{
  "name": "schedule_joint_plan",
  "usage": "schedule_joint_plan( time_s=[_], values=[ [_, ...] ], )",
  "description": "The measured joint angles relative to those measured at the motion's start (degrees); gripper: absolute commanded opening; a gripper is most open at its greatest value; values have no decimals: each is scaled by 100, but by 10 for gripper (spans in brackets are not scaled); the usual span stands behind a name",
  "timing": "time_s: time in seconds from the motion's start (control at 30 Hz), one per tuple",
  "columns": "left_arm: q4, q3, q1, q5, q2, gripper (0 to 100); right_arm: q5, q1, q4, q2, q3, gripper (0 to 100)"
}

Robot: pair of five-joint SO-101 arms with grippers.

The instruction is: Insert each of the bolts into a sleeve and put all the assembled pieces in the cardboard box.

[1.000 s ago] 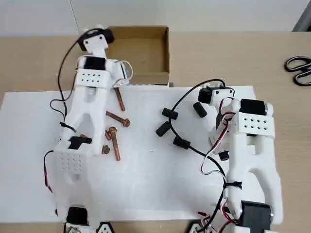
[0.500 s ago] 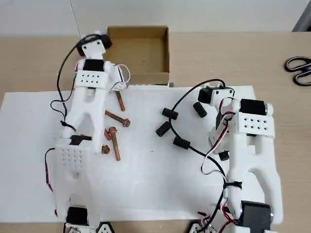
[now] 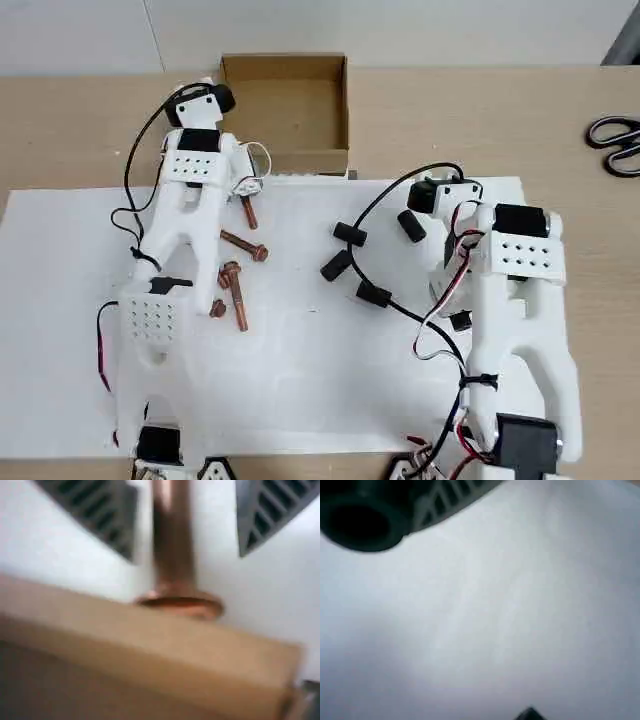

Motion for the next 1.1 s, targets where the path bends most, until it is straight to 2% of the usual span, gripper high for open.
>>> schedule_joint_plan(
  time_s=[0.23,0.7,0.83,1.1],
  values=[
    [0,-325,0,0,237,83,0,0,0,0,0,4],
    [791,-1855,18,0,1152,77,0,0,0,0,0,4],
    [1020,-2321,26,0,1415,4,0,0,0,0,0,4],
    [1345,-2945,35,0,1635,5,0,0,0,0,0,4]
  ],
)
